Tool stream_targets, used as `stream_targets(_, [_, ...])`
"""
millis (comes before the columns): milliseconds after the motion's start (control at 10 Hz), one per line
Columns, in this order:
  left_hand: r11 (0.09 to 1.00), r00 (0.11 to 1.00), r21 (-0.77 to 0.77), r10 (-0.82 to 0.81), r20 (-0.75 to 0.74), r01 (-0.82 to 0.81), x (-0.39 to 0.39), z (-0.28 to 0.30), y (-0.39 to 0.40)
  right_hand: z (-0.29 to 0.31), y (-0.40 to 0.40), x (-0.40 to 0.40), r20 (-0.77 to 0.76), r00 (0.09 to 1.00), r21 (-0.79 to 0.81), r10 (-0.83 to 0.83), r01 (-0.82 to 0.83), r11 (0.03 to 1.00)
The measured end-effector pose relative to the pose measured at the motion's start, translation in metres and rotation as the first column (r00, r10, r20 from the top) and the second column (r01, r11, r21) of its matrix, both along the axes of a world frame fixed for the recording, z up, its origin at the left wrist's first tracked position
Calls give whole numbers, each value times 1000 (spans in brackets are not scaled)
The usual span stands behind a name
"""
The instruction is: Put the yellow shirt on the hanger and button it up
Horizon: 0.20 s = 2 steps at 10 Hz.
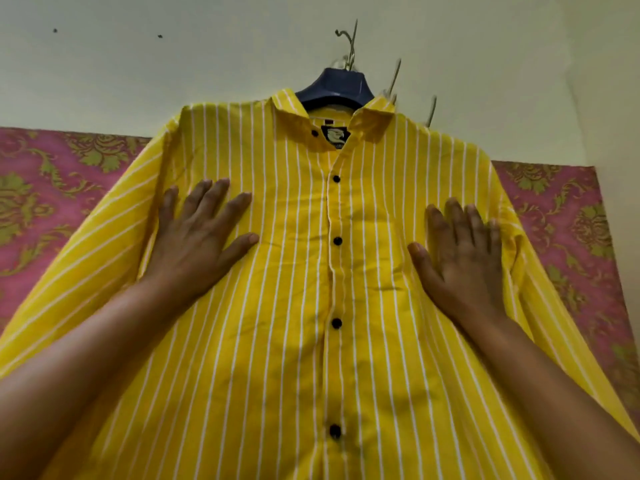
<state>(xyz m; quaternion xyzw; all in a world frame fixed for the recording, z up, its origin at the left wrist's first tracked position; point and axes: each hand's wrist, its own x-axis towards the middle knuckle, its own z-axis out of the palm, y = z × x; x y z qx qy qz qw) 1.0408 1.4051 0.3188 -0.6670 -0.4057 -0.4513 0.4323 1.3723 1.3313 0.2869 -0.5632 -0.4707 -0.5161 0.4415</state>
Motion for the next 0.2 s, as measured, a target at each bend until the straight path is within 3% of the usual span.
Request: stream_targets(200, [990,992,-86,-103,71,109,-9,-63,-54,-61,-54,-25,-39,993,-88,112,-115,989])
